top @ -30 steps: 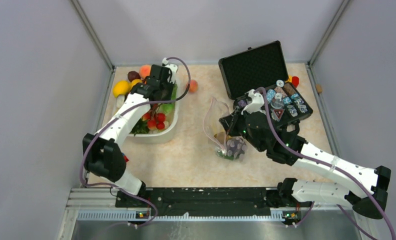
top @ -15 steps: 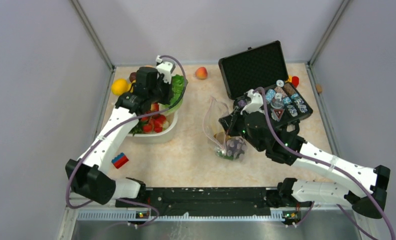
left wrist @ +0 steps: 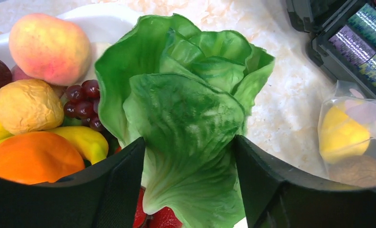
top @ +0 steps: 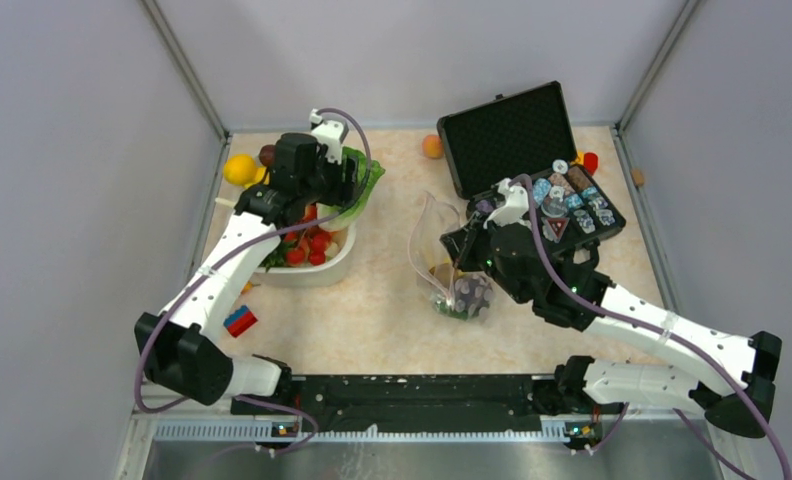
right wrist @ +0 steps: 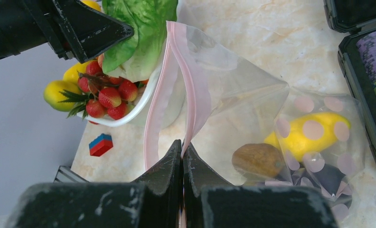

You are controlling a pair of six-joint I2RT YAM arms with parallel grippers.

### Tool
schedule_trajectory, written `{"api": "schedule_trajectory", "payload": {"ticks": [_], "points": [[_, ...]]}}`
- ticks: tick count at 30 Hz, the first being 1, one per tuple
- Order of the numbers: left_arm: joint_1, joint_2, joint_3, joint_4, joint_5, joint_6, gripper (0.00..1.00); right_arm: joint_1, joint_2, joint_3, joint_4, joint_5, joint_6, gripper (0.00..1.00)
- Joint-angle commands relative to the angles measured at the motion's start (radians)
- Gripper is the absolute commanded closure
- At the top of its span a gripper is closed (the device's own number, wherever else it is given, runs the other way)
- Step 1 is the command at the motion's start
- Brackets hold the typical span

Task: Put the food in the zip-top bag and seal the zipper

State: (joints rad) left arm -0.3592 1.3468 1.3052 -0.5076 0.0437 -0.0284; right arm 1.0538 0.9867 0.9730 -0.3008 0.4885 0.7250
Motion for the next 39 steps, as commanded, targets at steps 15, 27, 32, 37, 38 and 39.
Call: {"api": "schedule_trajectory", "payload": {"ticks": [15, 27, 32, 37, 38, 39], "points": [[-0.002, -0.061, 0.086, 0.052, 0.105, -0.066, 0.01, 0.013, -0.059, -0.008, -0.002, 0.072, -0.013, 1.00], [-0.003, -0.159, 0.076, 0.104, 0.049, -0.103, 0.01, 0.013, -0.076, -0.016, -0.018, 0.088, -0.014, 1.00], [-0.002, -0.139, 0.127, 0.189, 0.182, -0.099, 0.01, 0.013, -0.113, -0.034, -0.046, 0.138, -0.007, 1.00], [-0.003, 0.021, 0.267, 0.201, 0.355, -0.133, 0.01, 0.013, -0.183, -0.051, -0.098, 0.220, -0.006, 1.00], [-0.002, 0.049, 0.287, 0.205, 0.350, -0.150, 0.01, 0.013, -0.196, -0.053, -0.111, 0.229, -0.005, 1.00], [-0.002, 0.077, 0.294, 0.215, 0.338, -0.164, 0.01, 0.013, -0.206, -0.053, -0.122, 0.237, -0.005, 1.00]]}}
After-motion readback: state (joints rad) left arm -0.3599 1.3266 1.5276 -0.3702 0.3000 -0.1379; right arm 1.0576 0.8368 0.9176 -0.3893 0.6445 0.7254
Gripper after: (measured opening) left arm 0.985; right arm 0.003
